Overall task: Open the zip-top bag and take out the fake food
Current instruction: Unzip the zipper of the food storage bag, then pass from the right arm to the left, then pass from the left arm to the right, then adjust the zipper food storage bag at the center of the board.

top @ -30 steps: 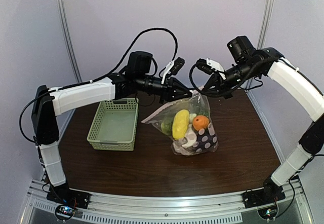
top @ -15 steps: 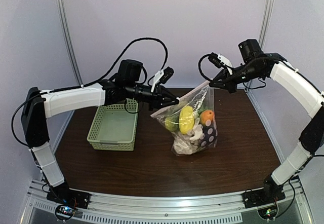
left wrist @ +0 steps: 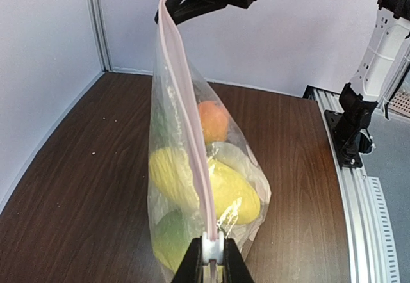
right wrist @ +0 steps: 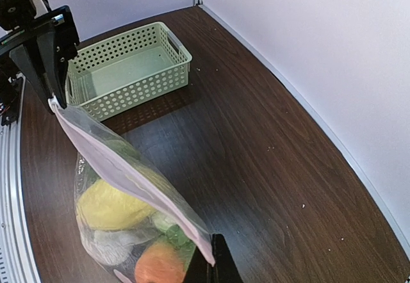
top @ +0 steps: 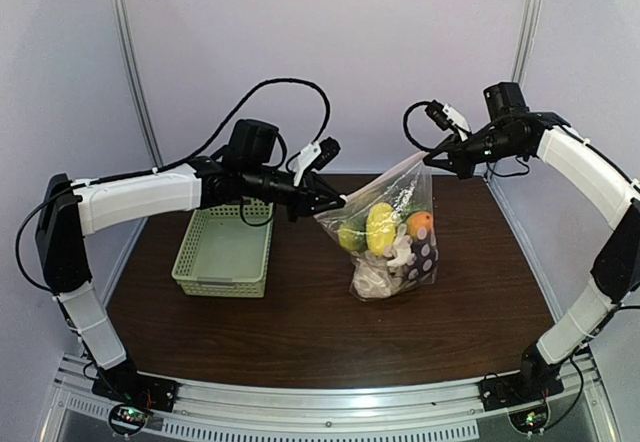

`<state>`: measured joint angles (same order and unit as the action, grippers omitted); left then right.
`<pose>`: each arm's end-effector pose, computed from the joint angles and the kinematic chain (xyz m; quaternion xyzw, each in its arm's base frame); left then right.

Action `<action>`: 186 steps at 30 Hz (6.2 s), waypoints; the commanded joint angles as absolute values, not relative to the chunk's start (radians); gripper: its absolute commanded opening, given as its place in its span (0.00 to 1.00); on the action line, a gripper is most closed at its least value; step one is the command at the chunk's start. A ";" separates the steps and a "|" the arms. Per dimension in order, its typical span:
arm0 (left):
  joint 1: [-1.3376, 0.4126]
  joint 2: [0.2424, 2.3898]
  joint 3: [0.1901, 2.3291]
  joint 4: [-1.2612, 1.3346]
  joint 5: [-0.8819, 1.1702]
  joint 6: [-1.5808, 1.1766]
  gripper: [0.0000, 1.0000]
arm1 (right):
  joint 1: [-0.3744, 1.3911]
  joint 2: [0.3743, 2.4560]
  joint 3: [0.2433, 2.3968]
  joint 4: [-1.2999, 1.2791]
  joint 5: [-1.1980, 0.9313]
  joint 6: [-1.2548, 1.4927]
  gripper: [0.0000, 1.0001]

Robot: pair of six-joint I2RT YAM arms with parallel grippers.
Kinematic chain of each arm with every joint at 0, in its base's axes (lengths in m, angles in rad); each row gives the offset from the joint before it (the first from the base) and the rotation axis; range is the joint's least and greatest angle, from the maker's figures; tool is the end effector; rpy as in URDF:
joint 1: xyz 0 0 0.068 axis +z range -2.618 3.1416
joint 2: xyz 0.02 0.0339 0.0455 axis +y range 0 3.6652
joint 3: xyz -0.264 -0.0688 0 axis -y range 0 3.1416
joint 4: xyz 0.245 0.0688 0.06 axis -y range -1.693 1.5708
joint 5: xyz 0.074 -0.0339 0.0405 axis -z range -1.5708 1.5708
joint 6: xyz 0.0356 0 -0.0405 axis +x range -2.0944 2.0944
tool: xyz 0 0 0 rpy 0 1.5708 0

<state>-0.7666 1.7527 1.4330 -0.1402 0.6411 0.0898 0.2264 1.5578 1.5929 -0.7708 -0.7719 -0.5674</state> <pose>0.2813 -0.3005 0.3076 0.4860 0.6646 -0.4187 0.3832 0.3190 0.0990 0.3793 -0.4681 0.7220 0.2754 0.4286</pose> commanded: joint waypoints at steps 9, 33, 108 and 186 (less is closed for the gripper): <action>-0.753 1.725 1.403 -0.266 0.570 0.156 0.00 | 0.133 1.491 1.535 -0.668 -0.726 -0.535 0.00; -0.741 1.718 1.417 -0.311 0.530 0.185 0.00 | 0.117 1.474 1.483 -0.635 -0.757 -0.517 0.00; -0.742 1.996 1.254 0.734 0.533 -0.162 0.00 | 0.123 1.527 1.653 -0.958 -0.936 -0.617 0.28; -0.731 1.366 0.917 0.514 -0.509 -0.329 0.97 | 0.449 1.728 1.439 -0.390 -0.712 -0.220 0.00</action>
